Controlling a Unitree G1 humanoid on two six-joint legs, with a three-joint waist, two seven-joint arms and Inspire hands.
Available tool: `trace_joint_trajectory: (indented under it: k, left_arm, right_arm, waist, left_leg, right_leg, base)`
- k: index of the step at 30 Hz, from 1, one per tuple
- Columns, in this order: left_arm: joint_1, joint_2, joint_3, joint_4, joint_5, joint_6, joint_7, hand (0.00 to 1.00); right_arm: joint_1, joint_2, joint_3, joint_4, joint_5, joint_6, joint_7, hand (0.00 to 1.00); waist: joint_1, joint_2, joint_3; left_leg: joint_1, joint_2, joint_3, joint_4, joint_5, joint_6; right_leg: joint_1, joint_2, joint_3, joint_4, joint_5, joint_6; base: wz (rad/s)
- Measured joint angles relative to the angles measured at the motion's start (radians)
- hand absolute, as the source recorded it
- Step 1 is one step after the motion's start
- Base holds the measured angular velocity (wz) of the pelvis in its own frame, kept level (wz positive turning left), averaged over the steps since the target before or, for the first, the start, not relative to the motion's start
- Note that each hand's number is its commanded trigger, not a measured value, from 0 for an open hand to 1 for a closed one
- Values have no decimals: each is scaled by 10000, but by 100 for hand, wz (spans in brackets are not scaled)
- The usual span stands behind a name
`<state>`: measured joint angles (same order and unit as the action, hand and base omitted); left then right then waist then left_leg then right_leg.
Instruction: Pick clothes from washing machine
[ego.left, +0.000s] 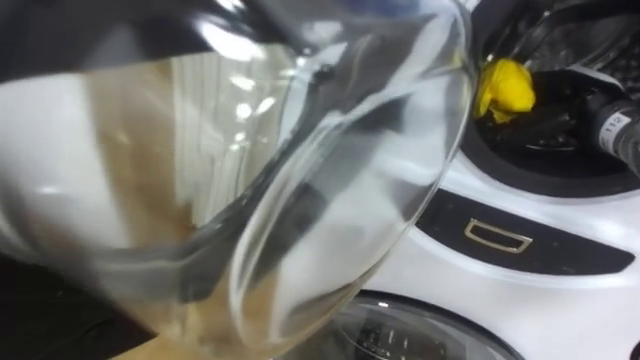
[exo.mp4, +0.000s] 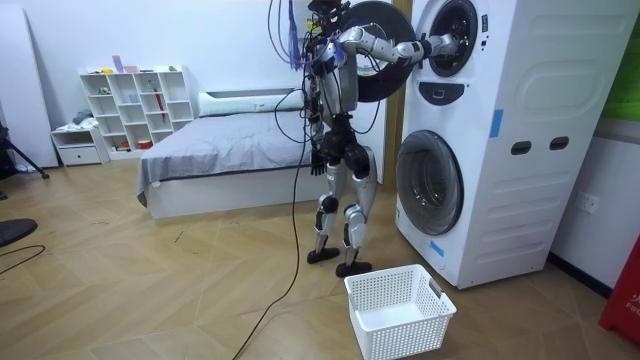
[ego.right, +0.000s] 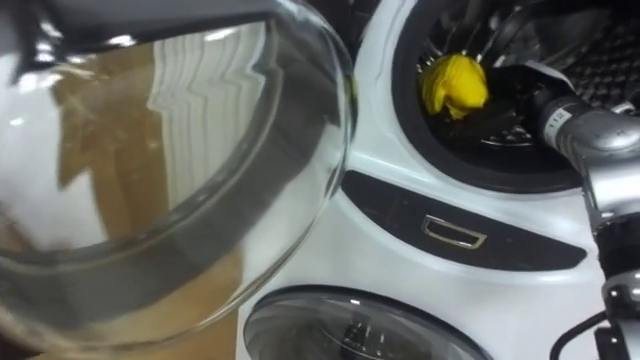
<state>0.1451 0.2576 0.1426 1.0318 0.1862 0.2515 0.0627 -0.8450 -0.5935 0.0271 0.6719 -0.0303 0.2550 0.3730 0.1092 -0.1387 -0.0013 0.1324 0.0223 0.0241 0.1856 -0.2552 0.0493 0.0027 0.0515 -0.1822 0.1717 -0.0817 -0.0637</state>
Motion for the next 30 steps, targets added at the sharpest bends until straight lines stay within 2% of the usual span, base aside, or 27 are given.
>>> trace_joint_trajectory:
  k: [3, 5, 6, 7, 8, 9, 10, 11, 12, 14, 17, 21, 26, 28, 30]
  left_arm:
    - [0, -15, 7, 128, -12, -155, 171, 0]
    - [57, -18, 87, 121, 3, -202, 218, 0]
    - [128, -23, 244, 160, 10, -251, 222, 0]
    - [170, -23, 345, 230, 5, -320, 236, 0]
    - [305, -78, 544, 275, 7, -377, 332, 0]
    - [543, -155, 655, 276, 9, -483, 457, 0]
    - [671, -175, 705, 275, 8, -532, 487, 0]
    - [892, -173, 712, 276, 9, -618, 592, 0]
    - [1039, -168, 822, 271, 11, -651, 725, 0]
    - [1005, -158, 895, 214, -9, -769, 961, 0]
    - [1006, -237, 889, 67, -144, -1002, 1106, 0]
    - [1257, -275, 918, 86, -170, -1144, 1318, 0]
    - [1498, -358, 917, 105, -187, -1283, 1337, 0]
    - [1560, -394, 914, 104, -345, -1304, 1432, 0]
    - [1738, -392, 907, 131, -690, -1305, 1511, 0]
  right_arm:
    - [799, 19, -23, -1763, -7, 164, -517, 100]
    - [1552, 19, -93, -3561, -209, 496, -1045, 100]
    - [1977, 19, -214, -4604, -196, 699, -1341, 100]
    - [2200, 18, -352, -5158, -171, 749, -1452, 100]
    - [2780, 14, -706, -6539, -165, 749, -1612, 100]
    - [3337, 16, -864, -7909, -117, 716, -1825, 100]
    - [3582, 15, -895, -8494, -41, 685, -1927, 100]
    - [3955, 13, -908, -9451, 135, 589, -2119, 100]
    - [4226, 15, -1014, -9965, 285, 418, -2336, 100]
    - [4680, 23, -1342, -10425, 415, 278, -2633, 100]
    - [5705, 108, -1803, -11280, 1469, 253, -3081, 100]
    - [6703, 106, -2214, -12113, 2608, -36, -3084, 100]
    - [7559, 107, -2770, -12355, 3016, -398, -3067, 100]
    - [7901, 113, -3014, -12347, 3166, -400, -3063, 100]
    - [8323, 132, -3161, -12365, 3626, -412, -3065, 100]
  waist:
    - [-13, 27, -29]
    - [-88, 55, -49]
    - [-198, 86, -63]
    - [-269, 114, -77]
    - [-368, 178, -115]
    - [-496, 276, -107]
    - [-560, 316, -126]
    - [-775, 402, -173]
    - [-950, 480, -145]
    - [-1080, 480, -142]
    - [-1103, 457, -154]
    - [-1359, 455, -136]
    - [-1420, 510, -87]
    - [-1500, 575, -43]
    - [-1556, 583, -55]
  left_leg:
    - [-56, 16, 295, 10, 6, -8]
    - [-167, 14, 352, 21, 6, -9]
    - [-173, 36, 586, 5, 8, -11]
    - [-166, 41, 618, 6, 8, -11]
    - [-95, 55, 698, 7, 7, -11]
    - [61, 75, 879, 17, 7, -12]
    - [167, 83, 915, 26, 10, -17]
    - [374, 99, 952, -29, 12, -19]
    - [547, 125, 1035, -93, 12, -19]
    - [658, 152, 1105, -220, 12, -19]
    - [754, 147, 1156, -312, 11, -20]
    - [730, 156, 1159, -357, 9, -21]
    - [554, 180, 1191, -363, -79, -143]
    - [503, 251, 1211, -399, -235, -124]
    - [462, 264, 1330, -372, -250, -146]
  right_leg:
    - [-210, 64, 317, 7, 9, -18]
    - [-351, 88, 440, 5, 10, -20]
    - [-390, 111, 502, -5, 10, -21]
    - [-385, 119, 557, -15, 11, -21]
    - [-339, 152, 721, -29, 15, -27]
    - [-128, 183, 940, -84, 16, -29]
    - [-14, 195, 1010, -125, 16, -29]
    - [201, 227, 1028, -225, 14, -27]
    - [313, 268, 1034, -223, 12, -24]
    - [332, 312, 1028, -212, 12, -22]
    - [326, 362, 1316, -211, 12, -22]
    - [278, 379, 1331, -215, 11, -22]
    - [75, 419, 1413, -190, 11, -24]
    - [-39, 498, 1407, -131, 14, -40]
    - [-132, 510, 1478, 29, 10, -98]
  base:
    - [-28]
    - [-21]
    - [-20]
    - [-23]
    - [-31]
    - [-33]
    - [-27]
    - [-18]
    - [-15]
    - [-15]
    - [-13]
    - [-1]
    - [-2]
    - [-1]
    - [-12]
